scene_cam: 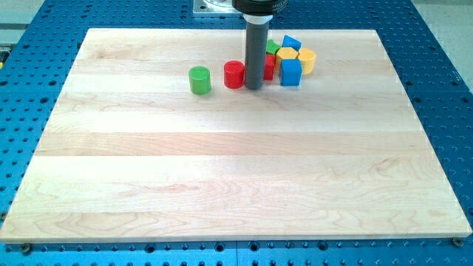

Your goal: Place your hand at the center of the board

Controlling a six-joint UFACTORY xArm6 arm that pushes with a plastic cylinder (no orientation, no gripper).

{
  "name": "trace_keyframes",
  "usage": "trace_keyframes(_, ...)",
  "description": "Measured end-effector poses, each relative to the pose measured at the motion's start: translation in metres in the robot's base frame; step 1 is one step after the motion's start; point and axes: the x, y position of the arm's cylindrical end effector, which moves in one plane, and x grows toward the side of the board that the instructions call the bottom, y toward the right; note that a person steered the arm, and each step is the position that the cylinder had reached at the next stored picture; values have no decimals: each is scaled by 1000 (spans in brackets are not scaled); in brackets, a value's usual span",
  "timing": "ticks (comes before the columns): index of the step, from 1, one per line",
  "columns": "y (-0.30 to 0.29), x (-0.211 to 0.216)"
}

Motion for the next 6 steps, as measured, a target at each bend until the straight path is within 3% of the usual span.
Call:
trace_keyframes(1, -1, 4)
trace_keyframes(3, -37, 90)
trace_keyframes(6, -82, 93)
